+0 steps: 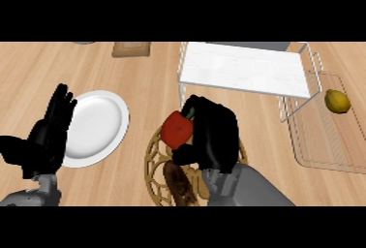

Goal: Pick the bell pepper from the placemat and place it in the tiered shelf

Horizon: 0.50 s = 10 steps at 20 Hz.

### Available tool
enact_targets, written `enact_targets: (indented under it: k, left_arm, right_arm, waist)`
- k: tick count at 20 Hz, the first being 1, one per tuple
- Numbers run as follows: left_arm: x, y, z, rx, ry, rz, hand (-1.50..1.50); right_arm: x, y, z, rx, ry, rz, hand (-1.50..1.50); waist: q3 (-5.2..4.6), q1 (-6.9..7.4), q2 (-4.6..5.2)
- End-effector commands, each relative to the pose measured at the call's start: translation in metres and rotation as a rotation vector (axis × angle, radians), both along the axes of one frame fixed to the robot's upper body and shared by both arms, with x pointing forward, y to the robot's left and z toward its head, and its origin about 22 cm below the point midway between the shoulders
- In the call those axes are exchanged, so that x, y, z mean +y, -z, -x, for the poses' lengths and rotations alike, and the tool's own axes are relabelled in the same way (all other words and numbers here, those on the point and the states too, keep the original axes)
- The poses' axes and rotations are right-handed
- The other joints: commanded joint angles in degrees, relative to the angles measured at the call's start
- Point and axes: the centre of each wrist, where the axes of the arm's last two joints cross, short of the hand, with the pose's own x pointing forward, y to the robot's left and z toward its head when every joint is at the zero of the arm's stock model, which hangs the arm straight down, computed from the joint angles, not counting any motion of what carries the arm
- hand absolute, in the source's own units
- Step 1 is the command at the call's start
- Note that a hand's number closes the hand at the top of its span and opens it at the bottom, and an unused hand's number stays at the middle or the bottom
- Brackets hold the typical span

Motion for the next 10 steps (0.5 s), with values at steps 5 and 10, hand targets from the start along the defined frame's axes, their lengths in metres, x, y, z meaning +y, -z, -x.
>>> enact_targets:
  k: [5, 10]
  left_arm:
    - [0.004, 0.006, 0.011, 0.002, -0.005, -0.002, 0.0]
    - [0.016, -0.008, 0.0, -0.014, -0.001, -0.002, 0.0]
  right_arm:
    - [-0.01, -0.067, 0.019, -0.125, 0.305, -0.023, 1.5]
    - [-0.025, -0.095, 0.004, -0.151, 0.347, -0.031, 1.5]
  waist:
    - [-0.02, -1.02, -0.18]
    - [0.01, -0.52, 0.3]
